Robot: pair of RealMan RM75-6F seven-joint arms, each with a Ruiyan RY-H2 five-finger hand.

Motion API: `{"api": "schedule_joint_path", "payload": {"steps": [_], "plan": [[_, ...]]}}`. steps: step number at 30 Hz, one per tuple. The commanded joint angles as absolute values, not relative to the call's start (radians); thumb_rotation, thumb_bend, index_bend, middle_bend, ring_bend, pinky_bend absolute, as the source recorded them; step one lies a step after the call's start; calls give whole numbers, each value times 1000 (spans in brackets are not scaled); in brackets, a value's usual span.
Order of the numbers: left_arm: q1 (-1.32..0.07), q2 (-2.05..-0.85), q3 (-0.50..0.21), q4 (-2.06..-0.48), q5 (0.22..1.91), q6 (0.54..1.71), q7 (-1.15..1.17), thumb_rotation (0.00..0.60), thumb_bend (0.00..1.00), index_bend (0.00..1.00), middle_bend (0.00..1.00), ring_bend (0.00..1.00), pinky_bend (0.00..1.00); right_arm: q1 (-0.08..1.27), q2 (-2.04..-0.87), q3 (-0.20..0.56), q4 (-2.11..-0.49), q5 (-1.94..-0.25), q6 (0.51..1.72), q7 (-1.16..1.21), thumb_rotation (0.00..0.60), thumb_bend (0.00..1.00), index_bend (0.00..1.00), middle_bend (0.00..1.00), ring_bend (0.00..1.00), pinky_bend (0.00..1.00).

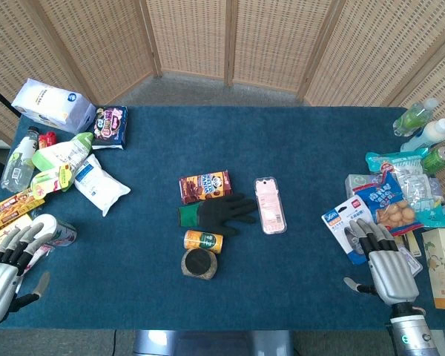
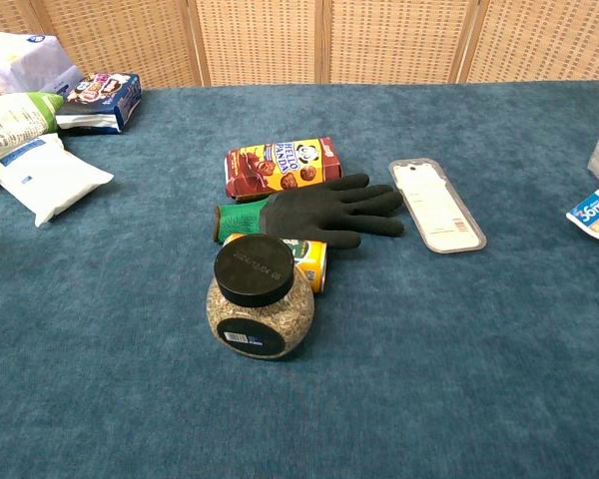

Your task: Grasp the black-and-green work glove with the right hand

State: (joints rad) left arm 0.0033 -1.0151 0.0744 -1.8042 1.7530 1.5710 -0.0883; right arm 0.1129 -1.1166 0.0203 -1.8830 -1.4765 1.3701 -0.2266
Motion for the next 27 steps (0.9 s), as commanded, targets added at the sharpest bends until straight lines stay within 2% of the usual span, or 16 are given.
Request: {"api": "schedule_joint_path", "payload": {"steps": [1,15,20,27], "plan": [[-1,-1017,77,-1802,1750,1562,-88,600,514,151,0,0,0,114,-1124,20,-1880,-1469,1366,-223,600,100,0,0,0,0],[-17,-993,80,-1832,1778,1572,-106,600,514,132,0,0,0,168,-1107,23,-1908,-1533,1308,-120,599,101,0,0,0,0],[-27,-974,82,-1848,1791,1576,-142,600,515,131,0,0,0,251,-1107,60,-1940,-1534,1216,-104,600,99,0,0,0,0],[-29,-977,86,-1847,1786,1572,-148,600,514,128,0,0,0,396,-1151,136,-1939,-1451,1053,-109,600,98,0,0,0,0]]}}
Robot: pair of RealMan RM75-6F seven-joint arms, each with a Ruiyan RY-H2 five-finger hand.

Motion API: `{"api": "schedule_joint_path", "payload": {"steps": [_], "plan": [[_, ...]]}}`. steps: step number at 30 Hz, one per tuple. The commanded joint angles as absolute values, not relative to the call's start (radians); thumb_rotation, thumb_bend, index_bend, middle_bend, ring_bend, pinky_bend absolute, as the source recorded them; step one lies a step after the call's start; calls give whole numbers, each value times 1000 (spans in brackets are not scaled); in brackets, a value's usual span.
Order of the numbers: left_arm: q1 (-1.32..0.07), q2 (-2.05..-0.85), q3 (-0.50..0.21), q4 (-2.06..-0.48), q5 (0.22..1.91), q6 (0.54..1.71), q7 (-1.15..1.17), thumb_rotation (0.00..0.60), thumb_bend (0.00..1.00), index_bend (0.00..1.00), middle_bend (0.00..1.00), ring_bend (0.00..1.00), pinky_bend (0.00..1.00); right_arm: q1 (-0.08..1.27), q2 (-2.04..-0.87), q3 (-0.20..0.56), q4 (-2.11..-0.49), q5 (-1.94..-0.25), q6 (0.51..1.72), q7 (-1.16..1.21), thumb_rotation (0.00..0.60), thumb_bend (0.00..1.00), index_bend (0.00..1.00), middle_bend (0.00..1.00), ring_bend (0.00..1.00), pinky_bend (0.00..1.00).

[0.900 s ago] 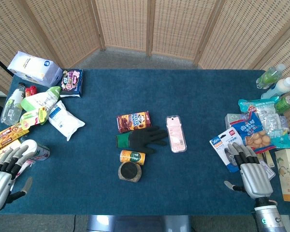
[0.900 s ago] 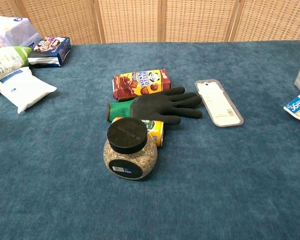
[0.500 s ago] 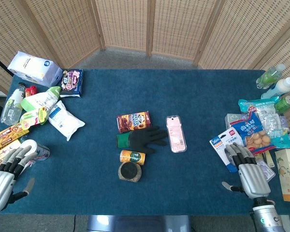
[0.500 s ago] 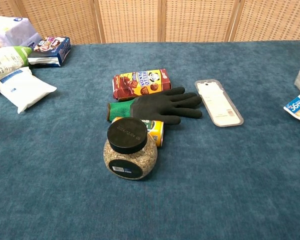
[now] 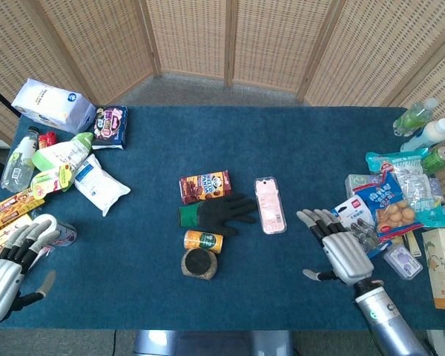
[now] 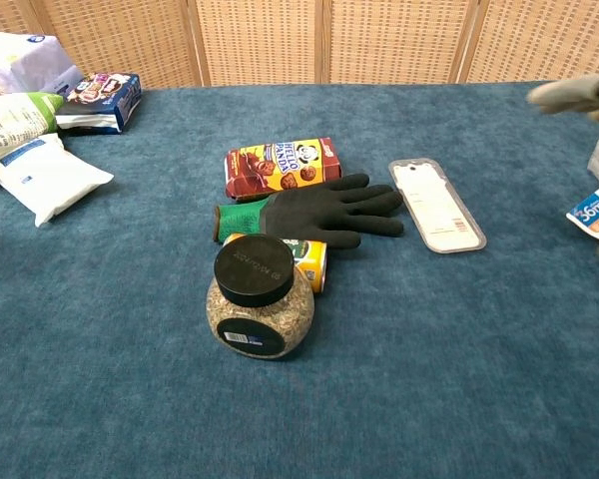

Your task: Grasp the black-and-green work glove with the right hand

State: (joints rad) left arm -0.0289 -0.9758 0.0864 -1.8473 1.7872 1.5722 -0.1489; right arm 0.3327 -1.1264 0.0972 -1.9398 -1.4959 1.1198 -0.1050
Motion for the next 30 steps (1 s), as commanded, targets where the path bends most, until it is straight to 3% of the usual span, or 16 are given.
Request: {"api": "schedule_joint_path", "payload": {"steps": [1,16,30], "plan": [[-29,-980,86,-1846,1785,1572,-147,600,514,127,0,0,0,420,-1161,151,-1934,-1429,1028,-115,600,98,0,0,0,0],[-42,-995,81,-1855,1768,1553,-126,600,514,110,0,0,0,718,-1350,261,-1751,-1153,774,-226,600,100,0,0,0,0],[-46,-1000,77,-1838,1746,1550,-142,600,513,84,0,0,0,897,-1483,238,-1564,-983,692,-328,600,100,0,0,0,0]]}}
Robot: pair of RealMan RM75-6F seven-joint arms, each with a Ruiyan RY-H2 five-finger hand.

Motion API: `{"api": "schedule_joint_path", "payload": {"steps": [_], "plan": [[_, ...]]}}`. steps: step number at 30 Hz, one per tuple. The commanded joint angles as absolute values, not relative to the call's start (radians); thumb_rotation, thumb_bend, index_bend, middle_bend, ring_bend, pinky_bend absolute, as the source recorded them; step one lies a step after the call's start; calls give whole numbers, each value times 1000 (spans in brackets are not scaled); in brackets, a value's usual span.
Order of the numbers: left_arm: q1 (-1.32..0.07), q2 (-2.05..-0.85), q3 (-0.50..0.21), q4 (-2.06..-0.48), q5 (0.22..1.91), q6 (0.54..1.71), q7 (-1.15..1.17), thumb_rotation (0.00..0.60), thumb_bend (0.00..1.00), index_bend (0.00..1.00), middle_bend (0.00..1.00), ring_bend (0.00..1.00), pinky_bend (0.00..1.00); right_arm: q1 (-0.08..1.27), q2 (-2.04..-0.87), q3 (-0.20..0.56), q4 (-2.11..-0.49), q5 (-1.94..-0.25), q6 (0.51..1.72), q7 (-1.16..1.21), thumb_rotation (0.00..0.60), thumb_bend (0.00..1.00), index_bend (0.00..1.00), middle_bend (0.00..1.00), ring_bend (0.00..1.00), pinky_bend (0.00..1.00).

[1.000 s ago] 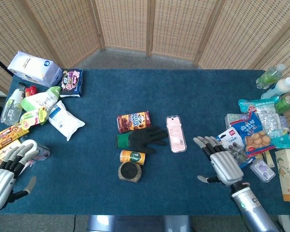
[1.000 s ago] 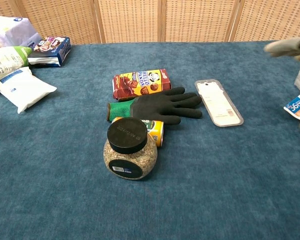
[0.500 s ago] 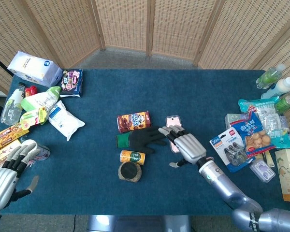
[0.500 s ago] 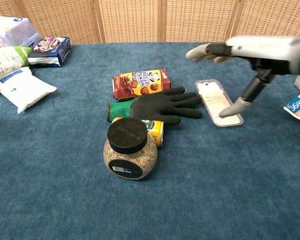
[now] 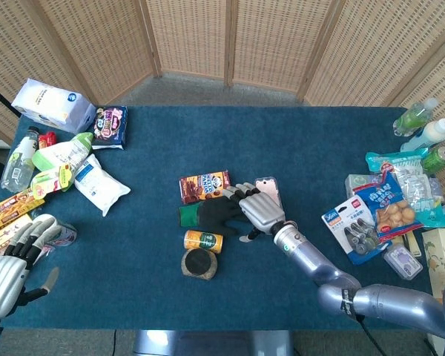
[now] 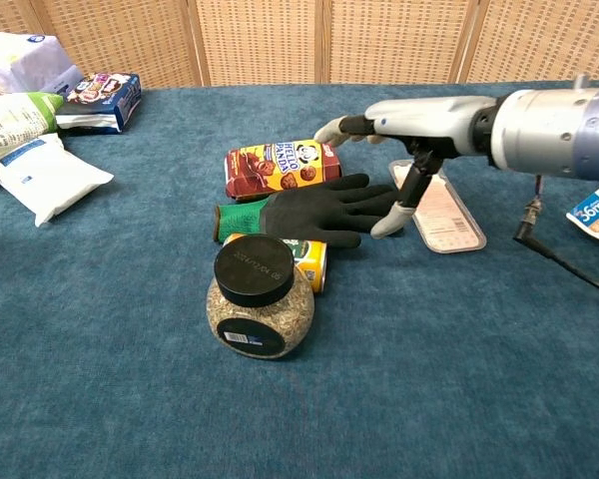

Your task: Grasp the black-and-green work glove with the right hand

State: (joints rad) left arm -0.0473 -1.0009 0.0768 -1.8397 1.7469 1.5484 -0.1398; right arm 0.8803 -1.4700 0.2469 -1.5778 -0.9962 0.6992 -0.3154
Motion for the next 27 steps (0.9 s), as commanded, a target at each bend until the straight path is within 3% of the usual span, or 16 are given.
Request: {"api": "schedule_joint_path", "payload": {"steps": [1,6,13,18,27], "plan": [[-45,-1000,78,-1836,1744,1552,-145,600,513,78,0,0,0,904,-1487,232,-1559,-976,690,-334,600,99,0,0,0,0],[-40,-1000,79,-1826,1736,1559,-163,600,516,72,0,0,0,938,-1503,202,-1546,-959,679,-368,600,99,0,25,0,0],[-32,-999,84,-1813,1739,1574,-182,600,515,37,0,0,0,987,-1538,183,-1513,-929,673,-395,600,100,0,177,0,49],[-28,-1000,86,-1801,1734,1579,-201,600,514,8,0,0,0,1011,-1552,178,-1490,-919,674,-401,600,99,55,276,20,145],[-28,-1002,88,-1786,1735,1579,-223,600,514,0,0,0,0,1068,-1590,166,-1450,-871,651,-422,600,98,70,290,45,174]]}}
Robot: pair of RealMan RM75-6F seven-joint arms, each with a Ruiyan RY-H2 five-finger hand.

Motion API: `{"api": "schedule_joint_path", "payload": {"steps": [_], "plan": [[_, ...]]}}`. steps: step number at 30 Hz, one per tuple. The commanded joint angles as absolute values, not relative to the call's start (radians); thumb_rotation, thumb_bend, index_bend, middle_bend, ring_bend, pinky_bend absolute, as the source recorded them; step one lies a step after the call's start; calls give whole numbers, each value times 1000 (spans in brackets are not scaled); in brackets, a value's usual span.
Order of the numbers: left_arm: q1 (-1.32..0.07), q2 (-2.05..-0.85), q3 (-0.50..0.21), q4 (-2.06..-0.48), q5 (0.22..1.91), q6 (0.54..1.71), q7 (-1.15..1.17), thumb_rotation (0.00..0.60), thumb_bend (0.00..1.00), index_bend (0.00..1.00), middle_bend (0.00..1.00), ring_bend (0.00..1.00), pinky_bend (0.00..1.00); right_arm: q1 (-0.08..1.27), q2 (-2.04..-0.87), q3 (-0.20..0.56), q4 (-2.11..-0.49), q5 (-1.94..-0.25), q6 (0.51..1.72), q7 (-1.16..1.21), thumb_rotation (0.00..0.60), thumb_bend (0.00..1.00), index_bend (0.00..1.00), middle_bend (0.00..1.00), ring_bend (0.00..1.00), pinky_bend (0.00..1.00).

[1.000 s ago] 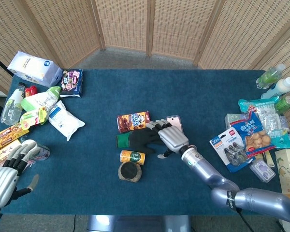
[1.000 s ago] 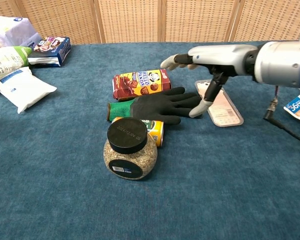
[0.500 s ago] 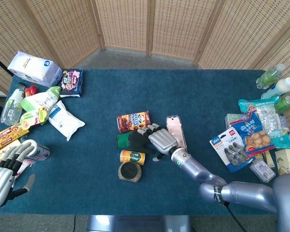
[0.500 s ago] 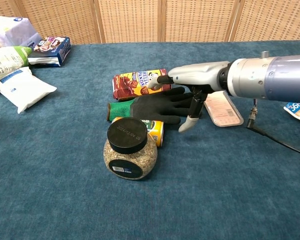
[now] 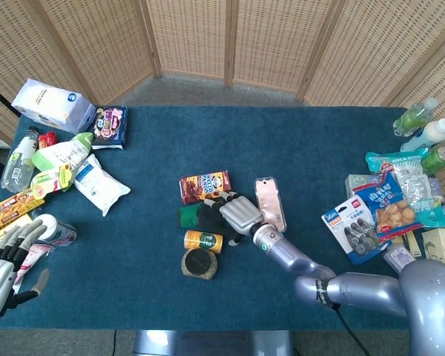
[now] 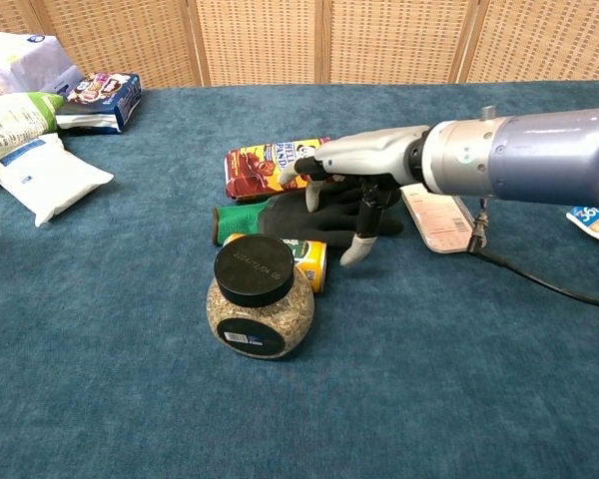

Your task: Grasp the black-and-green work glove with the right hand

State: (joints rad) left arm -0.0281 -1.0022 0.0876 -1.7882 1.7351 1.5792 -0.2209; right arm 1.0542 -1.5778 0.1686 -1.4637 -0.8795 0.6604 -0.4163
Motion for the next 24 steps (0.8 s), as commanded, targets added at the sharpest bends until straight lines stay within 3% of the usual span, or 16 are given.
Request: {"api": "schedule_joint_path", "payload": {"steps": [1,4,8,12,16,24], "plan": [[-28,-1001,89,-1784,1734,1579,-226,600,514,0,0,0,0,1079,-1599,165,-1438,-864,644,-425,600,99,77,295,51,196],[-24,-999,89,-1781,1732,1586,-233,600,514,0,0,0,0,1111,-1625,169,-1407,-851,624,-431,600,121,201,411,172,353],[-20,-999,90,-1773,1732,1595,-248,600,515,0,0,0,0,1140,-1662,180,-1367,-851,619,-422,600,160,473,677,496,720],[-17,-999,89,-1764,1730,1602,-264,600,515,0,0,0,0,1137,-1674,198,-1359,-885,646,-384,600,179,617,834,719,947],[-18,-1005,85,-1752,1726,1604,-281,600,515,0,0,0,0,1103,-1633,226,-1407,-934,715,-334,600,191,662,892,800,1000],[-28,-1025,85,-1740,1728,1588,-297,600,515,0,0,0,0,990,-1498,258,-1586,-1049,888,-234,600,199,667,898,808,1000]]}}
